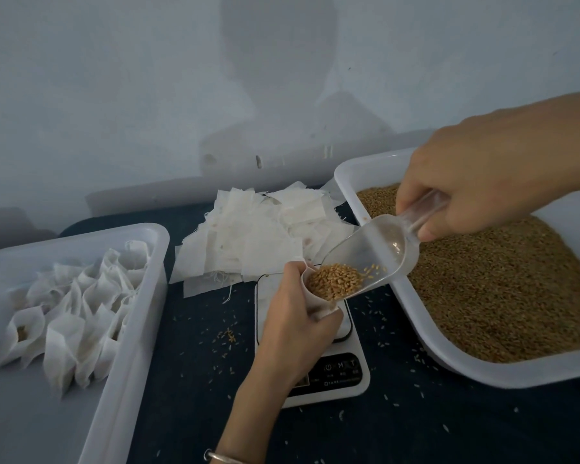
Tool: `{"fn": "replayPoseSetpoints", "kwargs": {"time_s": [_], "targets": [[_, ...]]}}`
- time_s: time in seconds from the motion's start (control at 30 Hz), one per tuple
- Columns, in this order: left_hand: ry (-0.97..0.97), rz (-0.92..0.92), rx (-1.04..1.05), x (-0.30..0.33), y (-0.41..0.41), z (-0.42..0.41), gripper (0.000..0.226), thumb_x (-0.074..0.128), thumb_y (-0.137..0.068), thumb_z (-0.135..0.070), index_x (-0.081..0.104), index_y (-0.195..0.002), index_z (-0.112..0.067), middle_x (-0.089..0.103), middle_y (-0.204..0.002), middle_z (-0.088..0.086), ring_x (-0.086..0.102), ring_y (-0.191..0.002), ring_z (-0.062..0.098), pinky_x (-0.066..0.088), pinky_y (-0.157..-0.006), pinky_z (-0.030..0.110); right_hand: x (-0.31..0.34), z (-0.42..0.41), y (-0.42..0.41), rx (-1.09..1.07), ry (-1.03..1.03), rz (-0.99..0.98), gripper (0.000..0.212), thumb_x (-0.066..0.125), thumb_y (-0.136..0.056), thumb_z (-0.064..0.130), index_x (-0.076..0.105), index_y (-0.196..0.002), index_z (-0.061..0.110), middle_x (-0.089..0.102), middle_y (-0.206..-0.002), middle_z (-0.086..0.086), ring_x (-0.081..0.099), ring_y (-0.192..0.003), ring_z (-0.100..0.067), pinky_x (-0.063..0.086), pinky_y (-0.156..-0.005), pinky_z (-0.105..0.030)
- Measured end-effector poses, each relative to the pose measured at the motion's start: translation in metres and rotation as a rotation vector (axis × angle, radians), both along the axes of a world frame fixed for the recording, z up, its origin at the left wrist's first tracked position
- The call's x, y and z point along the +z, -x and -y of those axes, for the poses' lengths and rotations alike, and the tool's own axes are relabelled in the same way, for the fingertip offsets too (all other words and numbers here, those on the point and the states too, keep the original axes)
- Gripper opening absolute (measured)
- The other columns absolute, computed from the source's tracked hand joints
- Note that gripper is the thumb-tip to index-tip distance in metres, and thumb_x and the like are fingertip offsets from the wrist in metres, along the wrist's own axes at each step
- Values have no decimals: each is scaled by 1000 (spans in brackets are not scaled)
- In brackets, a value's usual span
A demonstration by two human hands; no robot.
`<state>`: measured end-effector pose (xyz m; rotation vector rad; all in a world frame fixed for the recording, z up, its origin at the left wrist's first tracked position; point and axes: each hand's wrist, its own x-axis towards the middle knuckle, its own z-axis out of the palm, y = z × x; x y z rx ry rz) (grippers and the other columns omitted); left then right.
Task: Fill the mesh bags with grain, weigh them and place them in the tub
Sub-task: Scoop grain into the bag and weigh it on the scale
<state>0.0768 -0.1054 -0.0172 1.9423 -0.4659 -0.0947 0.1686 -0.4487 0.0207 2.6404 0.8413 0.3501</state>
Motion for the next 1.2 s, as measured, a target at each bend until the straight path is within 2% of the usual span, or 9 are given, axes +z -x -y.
{"fn": "replayPoseSetpoints", "kwargs": {"time_s": [0.07, 0.37, 0.47, 0.6, 0.7, 0.87, 1.03, 1.13, 1.2], "targets": [[8, -7, -9, -1, 0, 0, 40, 63, -75, -10, 42, -99, -34, 52, -83, -37, 52, -66, -3, 43, -52, 20, 5, -4, 8, -62, -1, -190, 52, 14, -46, 105, 32, -91, 85, 32, -93, 60, 30, -86, 39, 3, -34, 0], [47, 7, 17, -1, -3, 0, 39, 60, -76, -4, 43, -98, -32, 52, -61, -21, 48, -57, 0, 45, -54, 17, 37, -32, 6, -103, 12, -207, 45, 11, -56, 101, 33, -91, 84, 29, -100, 61, 25, -93, 41, 4, -18, -16], [60, 13, 33, -1, -3, 2, 40, 60, -75, -5, 42, -96, -35, 55, -74, -23, 50, -60, -1, 42, -51, 15, 43, -36, 10, -110, 9, -214, 43, 12, -58, 101, 34, -91, 83, 28, -103, 61, 28, -85, 42, 10, -16, -14], [54, 29, 35, -2, -3, 5, 39, 59, -76, -7, 40, -93, -36, 53, -82, -34, 51, -61, -1, 41, -49, 16, 72, -60, 38, -178, -159, -256, 52, 13, -59, 99, 49, -87, 73, 42, -90, 56, 40, -74, 36, 17, -28, -3], [64, 34, 32, -2, -3, 5, 40, 60, -78, -6, 40, -95, -36, 54, -86, -34, 55, -66, -2, 43, -52, 15, 89, -92, 58, -175, -262, -270, 56, 36, -46, 95, 59, -86, 64, 51, -78, 50, 44, -76, 33, 34, -41, -12], [200, -23, 36, -1, -6, 2, 28, 47, -89, -1, 46, -99, -27, 47, -74, -8, 38, -52, 2, 34, -45, 17, 116, -118, 94, -285, -366, -557, 43, 43, -60, 71, 69, -84, 45, 63, -82, 35, 55, -79, 15, 43, -62, -17], [393, -66, 144, 7, -15, -2, 12, 41, -85, -16, 50, -91, -21, 53, -81, -10, 50, -73, 2, 44, -63, 18, 85, -109, 125, -340, -800, -673, 27, 56, -68, 60, 69, -84, 42, 69, -79, 20, 64, -70, 0, 45, -62, -17], [547, -70, 174, 9, -24, -4, 18, 39, -85, -20, 53, -95, -19, 54, -76, -10, 52, -80, 13, 48, -82, 32, 54, -101, 141, -361, -1267, -654, 56, 69, -50, 75, 73, -88, 34, 71, -82, -5, 64, -68, -19, 50, -65, -33], [507, -44, 159, 8, -28, -3, 16, 38, -92, -19, 53, -96, -17, 54, -74, -11, 52, -80, 12, 48, -85, 34, 33, -98, 147, -403, -1444, -534, 60, 69, -45, 76, 73, -90, 37, 72, -84, -3, 65, -69, -15, 53, -65, -31]]}}
